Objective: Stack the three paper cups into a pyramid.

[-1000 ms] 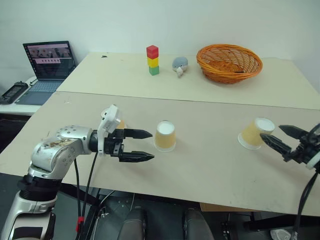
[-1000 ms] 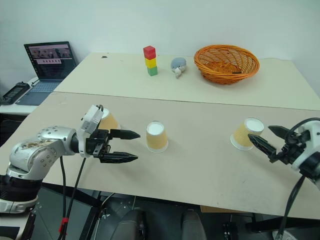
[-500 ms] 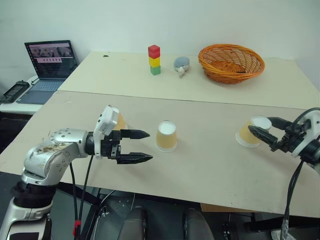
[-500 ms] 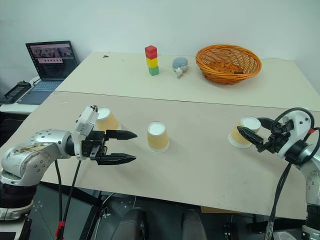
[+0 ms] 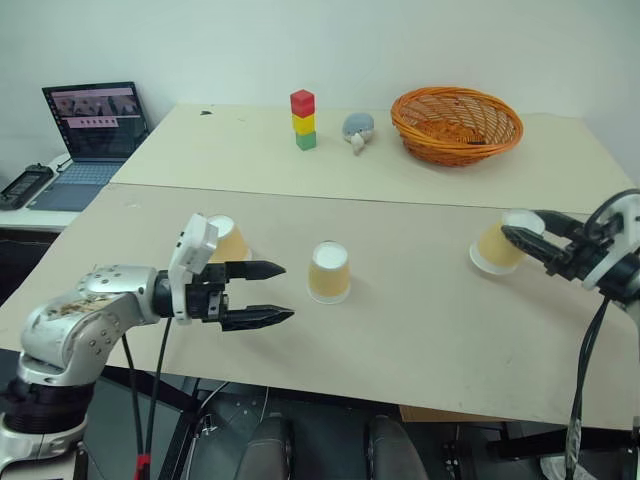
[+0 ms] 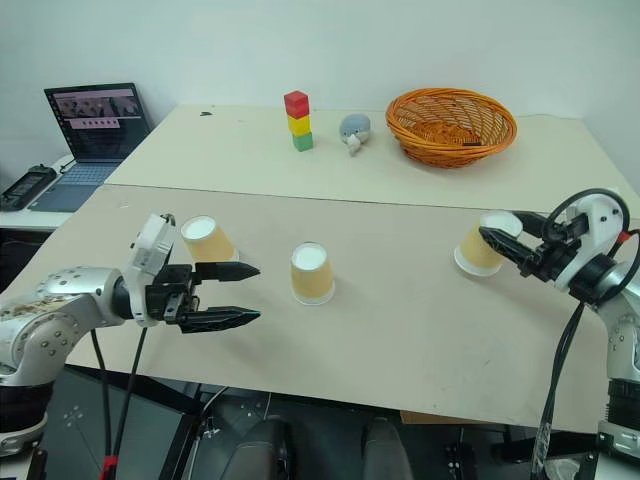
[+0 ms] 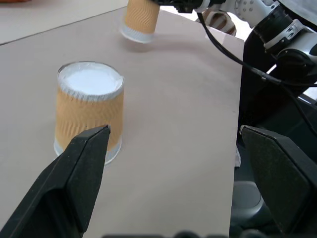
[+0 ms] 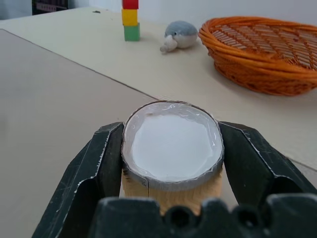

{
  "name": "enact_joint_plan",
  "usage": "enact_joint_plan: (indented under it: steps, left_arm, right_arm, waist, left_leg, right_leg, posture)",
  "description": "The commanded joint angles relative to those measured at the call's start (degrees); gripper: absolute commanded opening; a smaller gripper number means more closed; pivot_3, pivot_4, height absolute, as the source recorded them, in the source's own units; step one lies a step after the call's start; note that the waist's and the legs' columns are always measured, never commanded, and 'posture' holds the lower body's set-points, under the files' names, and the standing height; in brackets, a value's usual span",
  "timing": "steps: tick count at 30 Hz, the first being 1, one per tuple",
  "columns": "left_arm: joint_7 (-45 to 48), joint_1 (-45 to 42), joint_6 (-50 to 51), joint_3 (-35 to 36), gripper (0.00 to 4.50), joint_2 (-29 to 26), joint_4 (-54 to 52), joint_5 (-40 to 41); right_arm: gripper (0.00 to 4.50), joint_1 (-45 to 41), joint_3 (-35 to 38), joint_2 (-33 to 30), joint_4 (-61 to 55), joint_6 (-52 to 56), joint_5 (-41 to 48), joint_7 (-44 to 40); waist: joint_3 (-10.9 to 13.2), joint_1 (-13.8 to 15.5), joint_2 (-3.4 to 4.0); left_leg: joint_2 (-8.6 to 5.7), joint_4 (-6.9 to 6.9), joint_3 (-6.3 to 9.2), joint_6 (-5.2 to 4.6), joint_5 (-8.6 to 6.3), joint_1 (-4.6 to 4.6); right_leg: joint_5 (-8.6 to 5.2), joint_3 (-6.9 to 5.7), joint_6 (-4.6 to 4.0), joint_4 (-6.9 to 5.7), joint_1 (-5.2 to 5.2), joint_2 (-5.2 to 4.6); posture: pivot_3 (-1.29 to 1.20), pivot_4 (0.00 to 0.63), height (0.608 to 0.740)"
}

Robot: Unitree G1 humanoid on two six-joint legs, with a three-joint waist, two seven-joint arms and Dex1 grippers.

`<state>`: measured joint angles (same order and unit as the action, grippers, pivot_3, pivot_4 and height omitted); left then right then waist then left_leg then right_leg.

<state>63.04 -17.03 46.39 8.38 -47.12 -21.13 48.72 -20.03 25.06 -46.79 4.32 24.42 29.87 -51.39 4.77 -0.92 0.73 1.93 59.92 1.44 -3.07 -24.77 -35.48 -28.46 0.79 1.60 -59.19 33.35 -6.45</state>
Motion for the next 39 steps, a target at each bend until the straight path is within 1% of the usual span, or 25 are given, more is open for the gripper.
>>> enact_joint_plan:
  steps: [1, 3, 8, 13, 16, 22, 26, 30, 39]
  left_arm:
    - [-1.11, 0.46, -0.03, 3.4, 4.5, -0.93, -1.65, 1.73]
    - [-1.92, 1.05, 0.26, 4.14, 4.5, -0.86, -2.47, 2.5]
    - [-3.21, 4.21, 0.27, 5.21, 4.5, -0.94, -5.39, 3.59]
    - [-4.98, 5.59, -0.12, 5.85, 4.5, -0.76, -6.72, 4.27]
    - [-5.58, 6.51, -0.24, 6.43, 4.5, -0.81, -7.51, 4.78]
    - [-6.58, 7.5, -0.42, 7.0, 4.5, -0.92, -8.36, 5.27]
    - [-6.81, 7.23, -0.43, 7.04, 4.5, -1.22, -8.41, 5.54]
    - [-6.96, 6.99, -0.45, 7.02, 4.5, -1.38, -8.33, 5.77]
    - [-7.66, 6.87, -0.54, 6.63, 4.5, -1.19, -8.64, 6.39]
  right_arm:
    - [2.76, -5.38, -1.3, -0.88, -1.94, 0.38, 2.26, -1.5]
    - [2.76, -9.08, -3.66, -0.89, -2.12, 1.31, 2.87, -2.82]
    - [2.76, -13.2, -10.2, -1.93, -7.48, 7.19, 8.64, -13.09]
    - [2.76, -13.33, -17.43, -3.07, -7.46, 7.2, 6.62, -19.95]
    - [2.76, -13.29, -19.82, -2.93, -7.22, 6.85, 6.06, -22.55]
    - [2.76, -13.27, -23.12, -0.22, -7.36, 6.18, 5.07, -23.72]
    - [2.76, -14.44, -24.86, 2.77, -5.59, 4.9, 3.59, -23.36]
    - [2.76, -15.08, -26.09, 4.45, -4.34, 3.66, 2.15, -23.85]
    - [2.76, -18.36, -27.85, 7.97, 2.41, 0.13, -1.37, -24.7]
  waist:
    - [0.0, 0.06, 0.01]
    - [0.01, 0.05, 0.02]
    - [0.02, -0.1, 0.03]
    - [0.03, 0.34, 0.02]
    - [0.03, 0.21, 0.01]
    - [0.03, 0.15, 0.01]
    - [0.03, 0.05, 0.01]
    - [0.03, 0.05, 0.01]
    - [0.03, -0.01, 0.01]
  left_leg:
    - [-0.01, 0.0, 0.0, 0.0, 0.0, -0.02]
    - [-0.01, 0.0, -0.01, 0.0, 0.0, -0.03]
    - [0.01, -0.01, 0.06, 0.0, 0.0, -0.16]
    - [-0.03, 0.0, 0.16, 0.02, 0.01, -0.2]
    - [-0.07, 0.0, 0.14, 0.02, 0.01, -0.22]
    - [-0.05, -0.01, 0.17, 0.03, 0.01, -0.26]
    - [-0.06, -0.01, 0.17, 0.05, 0.03, -0.23]
    - [-0.09, -0.01, 0.17, 0.05, 0.03, -0.25]
    - [-0.12, -0.01, 0.16, 0.07, 0.04, -0.25]
  right_leg:
    - [0.0, 0.0, 0.0, 0.0, 0.01, -0.02]
    - [0.0, 0.0, 0.0, 0.02, 0.02, -0.03]
    - [0.0, 0.06, 0.0, 0.04, 0.11, -0.05]
    - [0.0, -0.01, -0.01, 0.12, 0.06, -0.12]
    - [0.0, 0.01, -0.01, 0.14, 0.05, -0.19]
    - [0.0, 0.0, -0.01, 0.12, 0.12, -0.41]
    - [0.01, 0.0, -0.01, 0.11, 0.1, -0.45]
    - [0.01, -0.02, -0.01, 0.1, 0.14, -0.44]
    - [0.01, -0.04, 0.0, 0.07, 0.15, -0.45]
  posture:
    - [0.0, 0.15, 0.629]
    - [0.0, 0.15, 0.629]
    - [0.0, 0.15, 0.629]
    - [0.0, 0.15, 0.629]
    - [0.0, 0.15, 0.629]
    - [0.0, 0.15, 0.629]
    - [0.0, 0.15, 0.629]
    - [0.0, 0.15, 0.629]
    - [0.0, 0.15, 0.629]
